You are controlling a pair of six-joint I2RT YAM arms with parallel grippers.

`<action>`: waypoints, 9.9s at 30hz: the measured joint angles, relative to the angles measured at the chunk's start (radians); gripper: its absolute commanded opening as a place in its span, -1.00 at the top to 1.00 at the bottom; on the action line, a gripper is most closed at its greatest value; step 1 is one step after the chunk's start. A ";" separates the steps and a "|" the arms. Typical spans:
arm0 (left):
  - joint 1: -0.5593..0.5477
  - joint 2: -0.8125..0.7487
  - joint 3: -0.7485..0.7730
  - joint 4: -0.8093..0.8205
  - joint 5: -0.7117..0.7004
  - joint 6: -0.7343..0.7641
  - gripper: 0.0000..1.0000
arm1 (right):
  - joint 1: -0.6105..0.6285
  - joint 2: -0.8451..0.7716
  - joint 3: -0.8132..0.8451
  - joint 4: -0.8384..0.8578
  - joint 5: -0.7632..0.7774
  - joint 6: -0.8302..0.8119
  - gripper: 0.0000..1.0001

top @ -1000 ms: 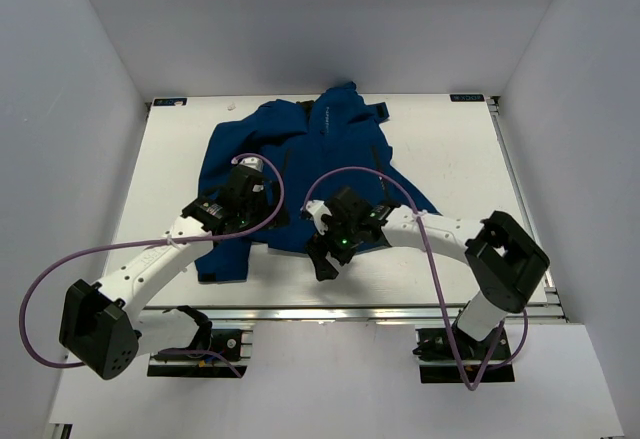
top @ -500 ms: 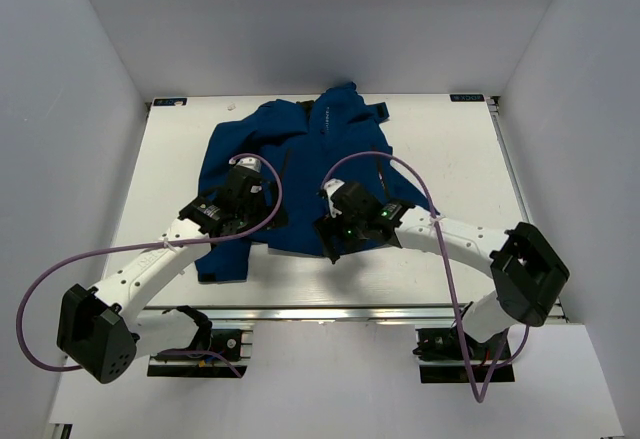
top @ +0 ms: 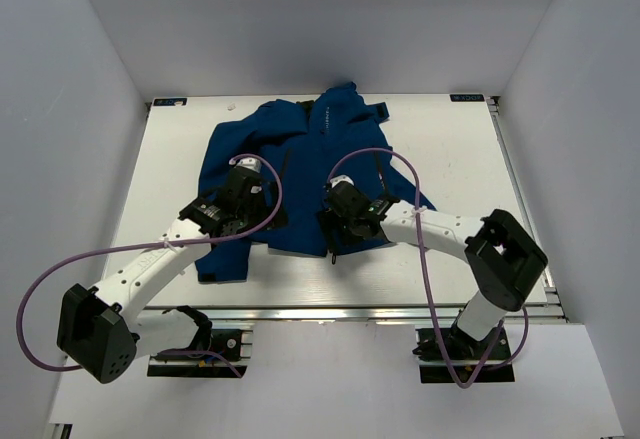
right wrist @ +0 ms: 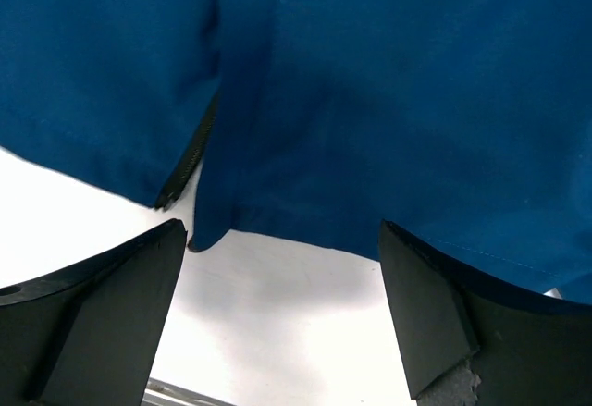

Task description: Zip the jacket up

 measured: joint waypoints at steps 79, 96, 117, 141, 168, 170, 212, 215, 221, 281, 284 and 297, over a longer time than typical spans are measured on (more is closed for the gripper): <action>0.000 -0.001 -0.042 0.013 0.011 0.000 -0.96 | 0.013 0.155 0.039 0.034 0.049 0.158 0.55; 0.000 -0.001 -0.042 0.012 0.077 0.031 -0.96 | -0.100 -0.006 -0.129 0.186 -0.241 0.076 1.00; -0.175 0.390 0.066 0.111 0.227 0.091 -0.92 | -0.524 -0.295 -0.442 0.601 -0.882 0.063 1.00; -0.275 0.629 0.222 -0.016 -0.116 -0.122 -0.81 | -0.530 -0.342 -0.461 0.578 -0.829 0.032 1.00; -0.286 0.644 0.227 0.012 -0.095 -0.093 -0.95 | -0.530 -0.343 -0.476 0.542 -0.787 0.005 1.00; -0.291 0.660 0.246 0.000 -0.100 -0.102 -0.82 | -0.531 -0.343 -0.476 0.537 -0.779 0.004 1.00; -0.319 -0.026 -0.002 0.345 -0.112 -0.060 1.00 | -0.548 -0.361 -0.501 0.858 -0.979 0.139 1.00; -0.319 -0.016 -0.047 0.411 -0.107 -0.056 1.00 | -0.547 -0.314 -0.523 1.102 -1.075 0.278 1.00; -0.319 -0.013 -0.120 0.544 -0.105 -0.065 1.00 | -0.547 -0.175 -0.566 1.519 -1.182 0.552 1.00; -0.319 -0.087 -0.255 0.781 -0.117 -0.294 1.00 | -0.444 -0.177 -0.574 1.591 -1.036 0.449 1.00; -0.319 -0.087 -0.255 0.781 -0.117 -0.294 1.00 | -0.444 -0.179 -0.574 1.590 -1.034 0.449 1.00; -0.319 -0.087 -0.255 0.778 -0.117 -0.297 1.00 | -0.444 -0.194 -0.573 1.591 -1.019 0.449 1.00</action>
